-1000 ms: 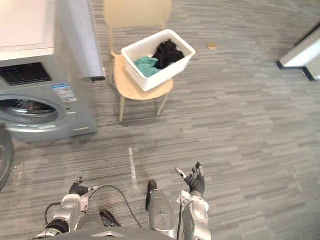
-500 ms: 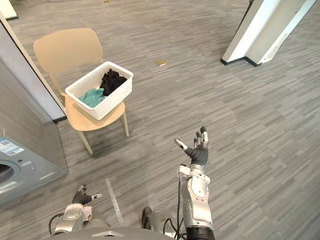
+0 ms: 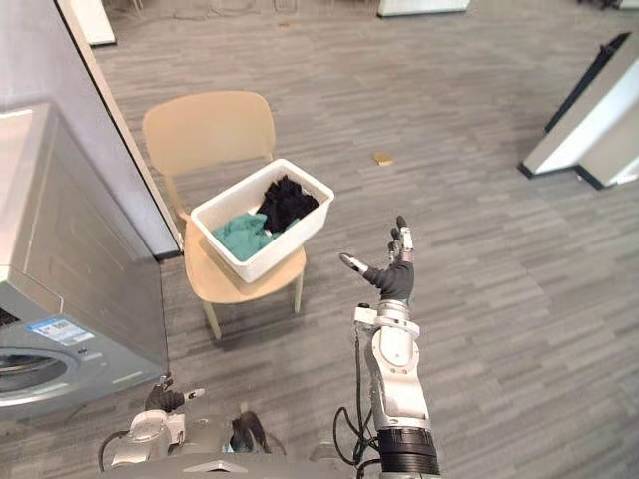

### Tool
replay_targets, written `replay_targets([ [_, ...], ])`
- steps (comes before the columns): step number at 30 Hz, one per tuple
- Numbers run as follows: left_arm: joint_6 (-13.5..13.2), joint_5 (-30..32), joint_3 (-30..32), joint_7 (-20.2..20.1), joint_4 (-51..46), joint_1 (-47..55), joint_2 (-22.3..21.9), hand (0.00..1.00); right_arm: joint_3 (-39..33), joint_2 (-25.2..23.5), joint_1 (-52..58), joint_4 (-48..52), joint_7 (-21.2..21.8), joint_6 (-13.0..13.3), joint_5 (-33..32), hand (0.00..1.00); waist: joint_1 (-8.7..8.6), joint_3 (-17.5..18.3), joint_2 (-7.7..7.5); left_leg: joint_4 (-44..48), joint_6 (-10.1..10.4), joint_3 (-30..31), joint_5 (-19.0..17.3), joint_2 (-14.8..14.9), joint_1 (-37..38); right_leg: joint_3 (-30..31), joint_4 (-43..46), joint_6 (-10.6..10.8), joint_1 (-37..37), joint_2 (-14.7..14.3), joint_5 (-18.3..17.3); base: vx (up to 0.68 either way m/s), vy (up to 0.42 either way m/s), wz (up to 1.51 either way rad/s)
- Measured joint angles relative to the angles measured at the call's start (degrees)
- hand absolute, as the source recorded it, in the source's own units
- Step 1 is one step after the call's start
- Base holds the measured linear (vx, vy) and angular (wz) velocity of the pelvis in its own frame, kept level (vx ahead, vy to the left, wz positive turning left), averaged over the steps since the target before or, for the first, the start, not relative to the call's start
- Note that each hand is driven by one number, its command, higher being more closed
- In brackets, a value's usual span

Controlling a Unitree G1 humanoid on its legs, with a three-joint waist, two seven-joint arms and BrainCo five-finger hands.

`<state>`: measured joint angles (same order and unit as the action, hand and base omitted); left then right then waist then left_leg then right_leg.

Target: Pick up the laundry basket with both hands and put the clothes into the washing machine.

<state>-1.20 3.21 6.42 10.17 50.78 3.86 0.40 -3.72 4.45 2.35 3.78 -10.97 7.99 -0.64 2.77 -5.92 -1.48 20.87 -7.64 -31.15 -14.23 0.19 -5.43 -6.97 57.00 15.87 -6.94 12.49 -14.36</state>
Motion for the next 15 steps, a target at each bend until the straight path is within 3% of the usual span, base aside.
replay_targets([
  [2,0.13,1.37,-0.3,-0.4,-0.02,0.27,0.9,0.0,0.43,0.02,0.31,-0.15,0.58,-0.67,2.12,0.0,-0.67,0.76,-0.8,-2.53,0.07,1.83,0.04,-1.78,2.37,-1.13,3.28,-4.36,-3.4,1.2,-0.74,0.28,0.068,0.47],
  [4,0.23,2.1,-1.68,-0.5,-0.03,0.1,0.95,0.0,0.18,0.57,0.49,-0.14,0.51,-1.01,3.5,0.0,-1.39,0.84,-0.51,-4.01,0.5,5.6,0.31,-2.24,3.07,-3.24,-4.58,-9.4,-5.87,0.69,-3.81,0.16,-0.026,0.68],
  [6,0.23,2.38,-4.3,-0.7,-0.03,-0.07,0.85,0.0,-1.03,0.73,0.99,-0.1,0.3,-1.73,5.81,0.0,-1.86,1.01,0.04,-4.88,1.13,9.12,0.79,-2.29,3.1,-1.47,-13.24,-10.14,-6.65,-1.12,-4.64,0.12,-0.078,0.94],
  [8,0.06,4.0,-7.44,-1.59,0.06,-0.93,0.71,0.0,-4.35,0.74,2.19,0.02,-0.52,-3.48,9.96,0.0,-2.9,1.25,0.17,-6.02,2.1,15.82,2.0,-2.81,3.25,7.48,-25.92,-9.08,-7.26,-4.08,-3.33,0.18,-0.144,1.51],
  [9,0.06,4.47,-7.93,-1.79,0.21,-1.23,0.61,0.0,-5.48,0.74,2.48,0.15,-0.58,-3.7,10.53,0.0,-3.17,1.26,0.13,-5.97,2.31,17.44,2.14,-2.94,3.26,10.2,-28.06,-8.65,-7.25,-4.62,-2.44,0.15,-0.173,1.58],
  [11,0.05,5.31,-8.87,-1.9,0.5,-1.37,0.51,0.0,-8.22,0.7,4.12,2.42,-0.74,-5.64,13.75,0.0,-2.96,1.72,-0.62,-5.71,3.21,21.57,2.21,-3.95,3.53,16.13,-33.69,-7.82,-6.5,-4.89,1.68,0.13,-0.208,1.21],
  [13,0.05,6.94,-8.66,-1.87,0.37,-0.83,1.13,0.0,-9.91,0.69,4.93,5.17,-0.71,-7.05,16.93,0.0,-1.91,1.75,-2.85,-3.05,5.53,24.39,0.39,-4.93,2.81,16.5,-37.38,-7.51,-5.3,-3.49,9.74,0.13,-0.359,0.91],
  [14,0.13,7.14,-8.7,-2.04,0.2,-0.54,0.38,0.0,-11.9,1.43,4.84,5.52,-0.61,-7.34,17.68,0.0,-1.74,1.9,-1.67,0.24,7.43,26.51,-1.63,-2.87,0.44,13.49,-37.81,-6.94,-5.0,-4.62,9.71,0.13,-0.387,0.78],
  [15,0.1,7.1,-8.62,-2.35,-0.52,-0.19,-0.37,0.0,-14.61,2.19,4.5,5.55,-0.5,-8.15,18.87,0.0,-0.76,2.57,0.07,2.1,8.09,27.66,-2.35,-0.48,-2.14,11.23,-40.23,-8.3,-5.0,-6.46,10.65,0.1,-0.285,0.61],
])
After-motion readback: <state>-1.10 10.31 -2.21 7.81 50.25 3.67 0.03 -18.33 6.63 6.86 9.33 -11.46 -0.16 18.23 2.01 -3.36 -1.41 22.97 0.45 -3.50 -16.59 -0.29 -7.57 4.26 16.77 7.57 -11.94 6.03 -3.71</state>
